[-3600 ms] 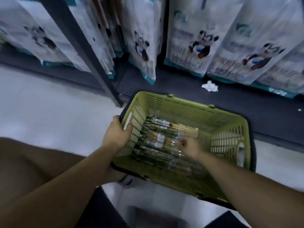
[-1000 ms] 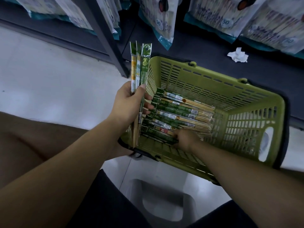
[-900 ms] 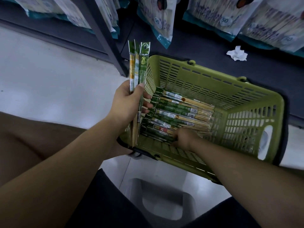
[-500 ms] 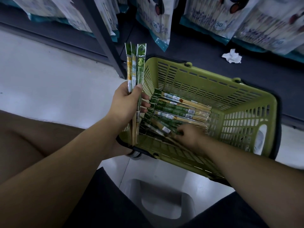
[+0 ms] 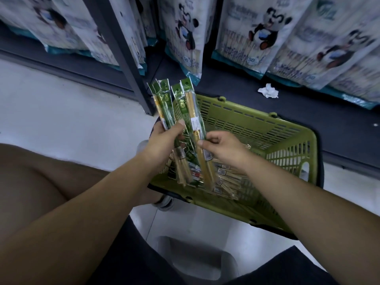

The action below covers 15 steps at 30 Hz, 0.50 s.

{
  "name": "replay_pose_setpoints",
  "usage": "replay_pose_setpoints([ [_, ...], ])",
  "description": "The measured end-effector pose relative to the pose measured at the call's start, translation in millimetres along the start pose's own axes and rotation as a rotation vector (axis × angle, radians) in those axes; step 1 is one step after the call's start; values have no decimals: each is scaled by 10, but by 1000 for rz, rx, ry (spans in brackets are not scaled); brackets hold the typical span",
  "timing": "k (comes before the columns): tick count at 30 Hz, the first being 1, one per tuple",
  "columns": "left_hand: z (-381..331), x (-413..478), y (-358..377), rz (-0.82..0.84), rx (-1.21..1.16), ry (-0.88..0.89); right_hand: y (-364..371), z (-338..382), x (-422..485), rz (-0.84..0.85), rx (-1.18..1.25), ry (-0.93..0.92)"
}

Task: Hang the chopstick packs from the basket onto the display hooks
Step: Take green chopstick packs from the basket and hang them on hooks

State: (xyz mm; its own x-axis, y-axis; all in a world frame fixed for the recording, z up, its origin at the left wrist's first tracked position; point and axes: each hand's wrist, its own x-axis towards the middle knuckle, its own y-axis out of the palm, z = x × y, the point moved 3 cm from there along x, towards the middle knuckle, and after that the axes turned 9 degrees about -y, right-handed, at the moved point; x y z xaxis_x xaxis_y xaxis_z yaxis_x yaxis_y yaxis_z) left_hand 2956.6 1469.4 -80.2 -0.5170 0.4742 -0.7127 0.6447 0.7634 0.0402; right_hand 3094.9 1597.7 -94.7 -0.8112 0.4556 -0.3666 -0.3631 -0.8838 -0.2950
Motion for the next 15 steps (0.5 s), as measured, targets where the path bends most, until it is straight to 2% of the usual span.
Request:
replay_pose_setpoints([
  [5, -13, -50, 114, 38, -24, 16, 246, 314, -16, 47, 59, -63],
  [8, -15, -19, 95, 6, -24, 11, 289, 366, -19, -47, 60, -65],
  [12, -81, 3, -14, -61, 29, 54, 223, 255, 24, -142, 232, 25],
  [15, -153, 1, -123, -85, 119, 106, 88, -57, 71, -106, -14, 66],
])
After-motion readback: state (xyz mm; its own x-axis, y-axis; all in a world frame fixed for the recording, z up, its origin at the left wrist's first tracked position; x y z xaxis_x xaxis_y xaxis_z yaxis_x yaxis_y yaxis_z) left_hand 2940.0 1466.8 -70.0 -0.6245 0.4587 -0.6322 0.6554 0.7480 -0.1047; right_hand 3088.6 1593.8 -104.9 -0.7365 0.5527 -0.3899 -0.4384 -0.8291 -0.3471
